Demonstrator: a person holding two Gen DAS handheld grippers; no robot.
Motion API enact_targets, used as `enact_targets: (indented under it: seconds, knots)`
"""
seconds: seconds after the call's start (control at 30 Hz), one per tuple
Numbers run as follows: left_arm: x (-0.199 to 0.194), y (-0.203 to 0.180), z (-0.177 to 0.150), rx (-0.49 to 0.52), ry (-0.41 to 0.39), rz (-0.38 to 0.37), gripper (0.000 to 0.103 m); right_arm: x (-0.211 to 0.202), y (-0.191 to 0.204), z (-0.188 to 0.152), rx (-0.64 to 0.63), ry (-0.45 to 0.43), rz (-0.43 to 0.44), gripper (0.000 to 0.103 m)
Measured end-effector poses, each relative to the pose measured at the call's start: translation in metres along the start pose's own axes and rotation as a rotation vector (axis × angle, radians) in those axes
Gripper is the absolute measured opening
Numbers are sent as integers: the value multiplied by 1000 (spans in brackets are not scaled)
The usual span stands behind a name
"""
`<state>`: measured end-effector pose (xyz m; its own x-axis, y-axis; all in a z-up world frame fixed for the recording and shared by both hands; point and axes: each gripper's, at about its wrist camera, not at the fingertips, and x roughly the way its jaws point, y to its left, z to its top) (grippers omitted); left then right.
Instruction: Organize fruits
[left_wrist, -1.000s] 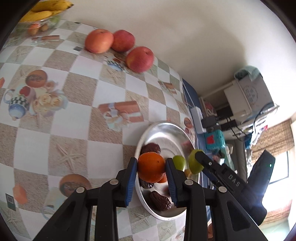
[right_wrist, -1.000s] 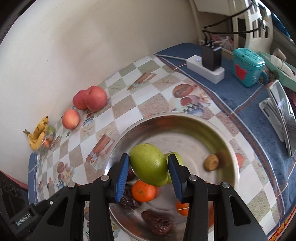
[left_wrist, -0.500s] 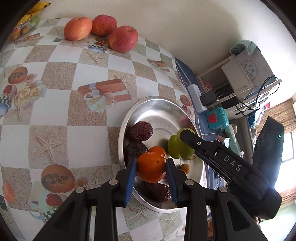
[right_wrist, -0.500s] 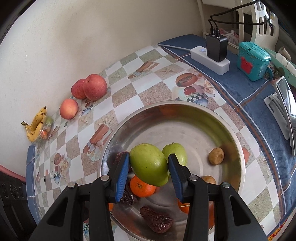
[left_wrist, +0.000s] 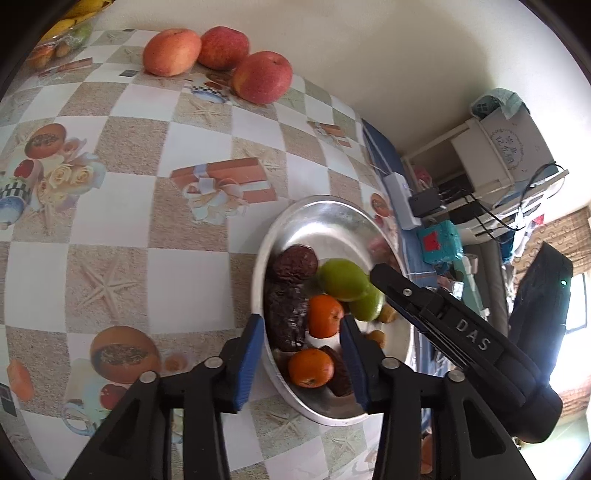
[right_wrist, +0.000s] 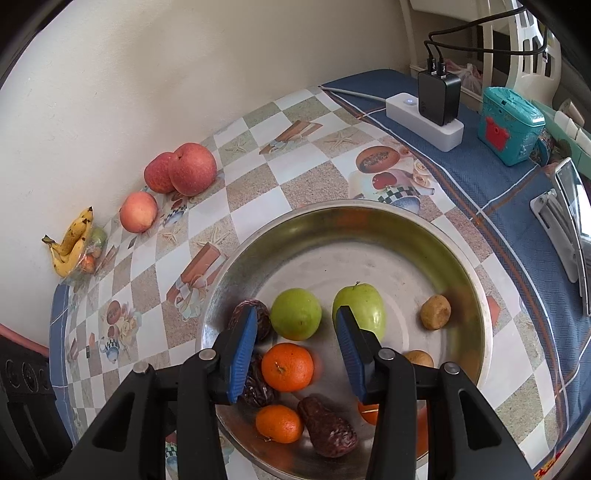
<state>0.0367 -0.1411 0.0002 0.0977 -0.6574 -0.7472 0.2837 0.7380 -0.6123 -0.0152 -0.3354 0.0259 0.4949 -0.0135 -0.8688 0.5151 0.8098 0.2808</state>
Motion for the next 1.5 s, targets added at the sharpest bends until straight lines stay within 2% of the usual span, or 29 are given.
enact_targets:
  seconds: [0.03, 0.27, 0.33, 0.4, 0.5, 0.57, 0.6, 0.63, 0.8, 1.0, 1.17, 1.5]
  knots:
    - [-1, 2, 1, 1, -8, 31, 57, 0, 1, 0, -3, 1, -1, 46]
    - [-16, 30, 11, -34, -78, 251, 77, 7, 11, -4, -57, 31, -10, 46]
    - [-21, 37, 14, -38, -105, 309, 92, 9, 16, -5, -81, 36, -15, 48]
    - [-27, 43, 16, -33, -139, 379, 102, 9, 21, -6, -104, 35, -22, 56]
    - [-35, 49, 20, -11, -185, 465, 103, 11, 29, -8, -140, 35, -40, 59]
    - [-38, 51, 23, 4, -201, 508, 103, 13, 33, -10, -158, 36, -51, 72]
    - [-40, 53, 24, 6, -210, 524, 103, 13, 34, -11, -166, 35, -56, 84]
    - [-41, 55, 25, 4, -216, 533, 103, 14, 36, -12, -173, 33, -58, 87]
    - [-46, 59, 26, 10, -232, 574, 103, 15, 44, -15, -215, 16, -77, 93]
    - [-49, 56, 24, 77, -255, 678, 103, 16, 54, -23, -258, 10, -95, 93]
    - [-56, 55, 10, 97, -246, 850, 103, 11, 62, -36, -290, 1, -99, 93]
    - [-97, 53, -31, 110, -244, 875, 103, -12, 67, -75, -355, -16, -101, 93]
